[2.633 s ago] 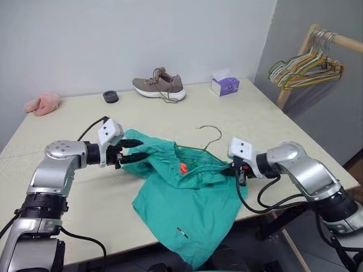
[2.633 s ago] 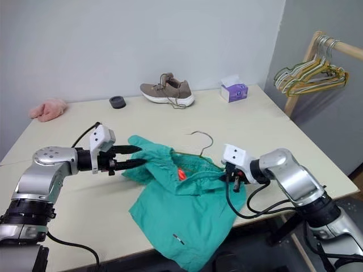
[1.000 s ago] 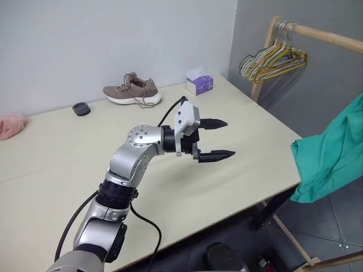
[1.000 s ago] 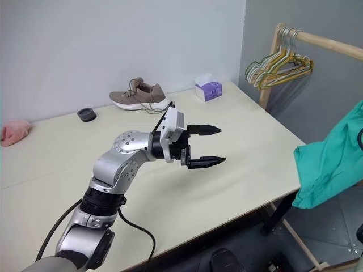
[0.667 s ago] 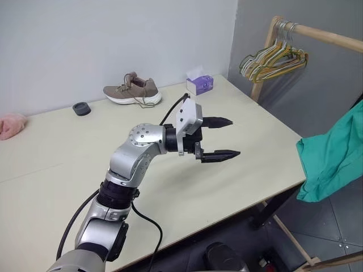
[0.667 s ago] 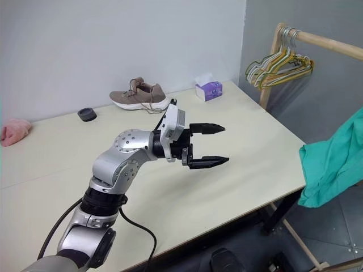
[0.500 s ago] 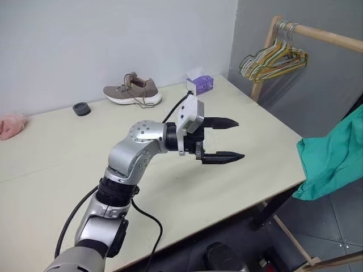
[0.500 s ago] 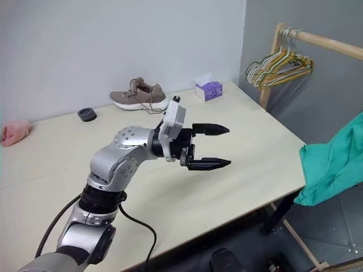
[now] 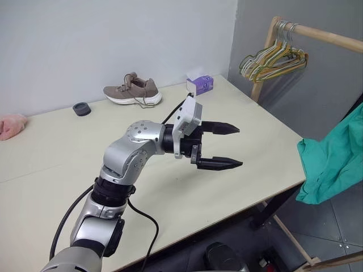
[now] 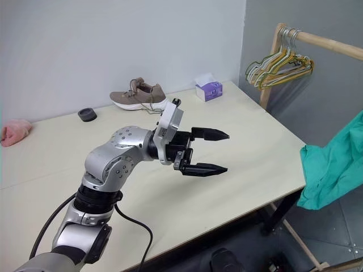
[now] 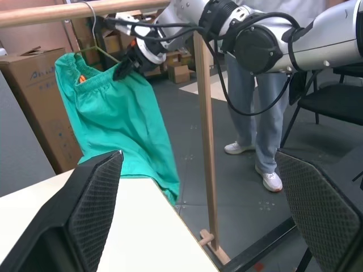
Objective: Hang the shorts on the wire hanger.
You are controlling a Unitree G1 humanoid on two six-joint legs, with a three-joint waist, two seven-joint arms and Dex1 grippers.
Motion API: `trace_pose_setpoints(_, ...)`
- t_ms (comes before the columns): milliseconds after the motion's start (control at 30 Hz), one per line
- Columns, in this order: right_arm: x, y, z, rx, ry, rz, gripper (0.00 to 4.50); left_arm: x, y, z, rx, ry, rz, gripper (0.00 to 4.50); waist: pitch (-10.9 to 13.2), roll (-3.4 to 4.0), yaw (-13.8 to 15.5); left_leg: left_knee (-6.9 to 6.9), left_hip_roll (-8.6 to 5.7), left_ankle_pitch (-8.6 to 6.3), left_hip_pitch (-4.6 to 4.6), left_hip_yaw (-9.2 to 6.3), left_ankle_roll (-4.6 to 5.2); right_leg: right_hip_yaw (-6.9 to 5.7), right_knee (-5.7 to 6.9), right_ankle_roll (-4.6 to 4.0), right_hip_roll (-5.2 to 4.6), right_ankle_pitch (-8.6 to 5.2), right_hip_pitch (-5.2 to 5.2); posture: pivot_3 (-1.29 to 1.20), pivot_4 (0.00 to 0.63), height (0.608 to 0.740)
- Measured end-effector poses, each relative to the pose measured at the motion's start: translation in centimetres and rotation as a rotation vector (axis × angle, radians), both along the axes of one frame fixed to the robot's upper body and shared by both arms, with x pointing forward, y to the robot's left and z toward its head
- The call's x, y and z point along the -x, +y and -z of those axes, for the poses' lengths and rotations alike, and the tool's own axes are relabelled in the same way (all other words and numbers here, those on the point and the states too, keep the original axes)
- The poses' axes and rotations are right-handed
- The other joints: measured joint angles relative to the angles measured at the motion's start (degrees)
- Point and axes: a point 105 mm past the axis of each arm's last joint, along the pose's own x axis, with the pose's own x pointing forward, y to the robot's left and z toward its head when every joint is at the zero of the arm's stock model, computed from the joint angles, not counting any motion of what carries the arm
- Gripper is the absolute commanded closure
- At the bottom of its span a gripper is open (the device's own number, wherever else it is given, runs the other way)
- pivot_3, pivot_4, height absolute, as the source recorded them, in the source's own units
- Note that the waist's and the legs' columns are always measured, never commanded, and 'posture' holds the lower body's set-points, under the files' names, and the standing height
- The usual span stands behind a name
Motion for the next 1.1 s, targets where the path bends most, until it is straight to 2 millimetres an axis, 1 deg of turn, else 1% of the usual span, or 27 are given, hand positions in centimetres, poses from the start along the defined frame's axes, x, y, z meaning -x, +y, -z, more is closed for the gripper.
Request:
trace_pose_setpoints(67, 0.2, 0.1, -0.5, 0.020, -0.036, 0.026, 0.59, 0.0, 0.1, 0.0, -0.005, -0.005, -0.002, 0.00, 0.0, 0.00, 0.1, 0.00, 0.00, 0.00, 0.01, -0.03, 0.00, 0.03, -0.01, 0.00, 0.00, 0.00, 0.04, -0.37, 0.000, 0.740)
trace_pose_setpoints(133, 0.6, 0.1, -0.9, 0.062, -0.056, 0.054, 0.01, 0.0, 0.2, 0.0, -0.008, -0.006, -0.004, 0.00, 0.0, 0.02, 0.5, 0.01, -0.01, 0.00, 0.01, -0.02, 0.00, 0.06, -0.01, 0.01, -0.01, 0.00, 0.04, -0.37, 0.000, 0.740)
trace_pose_setpoints(200, 0.9, 0.0, -1.5, 0.128, -0.069, 0.080, 0.01, 0.0, 0.2, 0.1, -0.012, -0.006, -0.008, 0.00, 0.0, 0.04, 0.9, 0.04, -0.01, 0.00, 0.01, 0.00, 0.00, 0.10, 0.00, 0.02, -0.01, 0.00, 0.05, -0.37, 0.000, 0.740)
trace_pose_setpoints(267, 1.3, -0.1, -2.3, 0.238, -0.080, 0.105, 0.01, -0.1, 0.4, 0.1, -0.017, -0.007, -0.013, 0.00, 0.0, 0.04, 1.3, 0.05, -0.03, 0.00, 0.02, 0.00, 0.00, 0.11, 0.01, 0.03, -0.02, 0.00, 0.05, -0.37, 0.000, 0.740)
trace_pose_setpoints(433, 1.5, 0.8, -5.0, 0.507, -0.146, 0.117, 0.01, -0.3, 0.5, 0.4, -0.027, -0.008, -0.029, 0.00, 0.0, 0.04, 1.3, 0.05, -0.03, 0.00, 0.03, 0.00, 0.00, 0.12, 0.00, 0.05, -0.03, 0.01, 0.05, -0.37, 0.000, 0.740)
trace_pose_setpoints(500, 1.6, 1.3, -5.4, 0.553, -0.165, 0.127, 0.01, -0.5, 0.7, 0.7, -0.035, -0.004, -0.040, 0.00, 0.0, 0.04, 1.2, 0.04, -0.01, 0.00, 0.03, -0.02, 0.00, 0.11, 0.01, 0.05, -0.01, 0.01, 0.05, -0.37, 0.000, 0.740)
trace_pose_setpoints(567, 1.5, 1.7, -4.7, 0.521, -0.151, 0.121, 0.01, -0.6, 1.1, 1.2, -0.050, 0.004, -0.059, 0.00, 0.0, 0.04, 1.2, 0.04, -0.01, 0.00, 0.03, -0.02, 0.00, 0.11, 0.02, 0.05, -0.01, 0.01, 0.06, -0.37, 0.000, 0.740)
trace_pose_setpoints(700, 1.2, 2.7, -1.4, 0.365, -0.058, 0.091, 0.01, -0.8, 1.3, 1.5, -0.061, 0.011, -0.072, 0.00, 0.0, 0.04, 1.4, 0.07, -0.03, 0.00, 0.02, -0.04, 0.00, 0.11, 0.03, 0.04, -0.03, 0.01, 0.06, -0.36, 0.000, 0.740)
trace_pose_setpoints(767, 1.1, 3.2, -0.5, 0.293, -0.044, 0.096, 0.01, -0.9, 1.3, 1.6, -0.064, 0.009, -0.075, 0.00, 0.0, 0.05, 1.4, 0.06, -0.03, 0.00, 0.02, -0.04, 0.00, 0.11, 0.05, 0.04, -0.04, 0.01, 0.06, -0.37, 0.000, 0.740)
trace_pose_setpoints(833, 1.3, 4.1, -0.2, 0.235, -0.046, 0.101, 0.01, -0.9, 1.4, 1.6, -0.068, 0.007, -0.077, 0.00, 0.0, 0.07, 1.4, 0.05, -0.02, 0.00, 0.02, -0.08, 0.00, 0.09, 0.07, 0.04, -0.03, 0.01, 0.04, -0.37, 0.000, 0.740)
trace_pose_setpoints(933, 1.7, 5.6, -0.4, 0.211, -0.062, 0.100, 0.01, -0.9, 1.5, 1.6, -0.072, 0.003, -0.080, 0.00, 0.0, 0.08, 1.4, 0.05, -0.01, 0.00, 0.03, -0.12, 0.00, 0.04, 0.08, 0.04, -0.02, 0.01, 0.03, -0.38, 0.000, 0.740)
trace_pose_setpoints(1100, 2.3, 9.7, 0.3, 0.203, -0.087, 0.085, 0.01, -1.1, 1.7, 1.8, -0.077, 0.004, -0.078, 0.00, -0.1, 0.13, 1.3, 0.07, 0.00, 0.00, 0.02, -0.13, 0.00, 0.05, 0.17, 0.04, -0.02, 0.01, -0.16, -0.39, 0.000, 0.740)
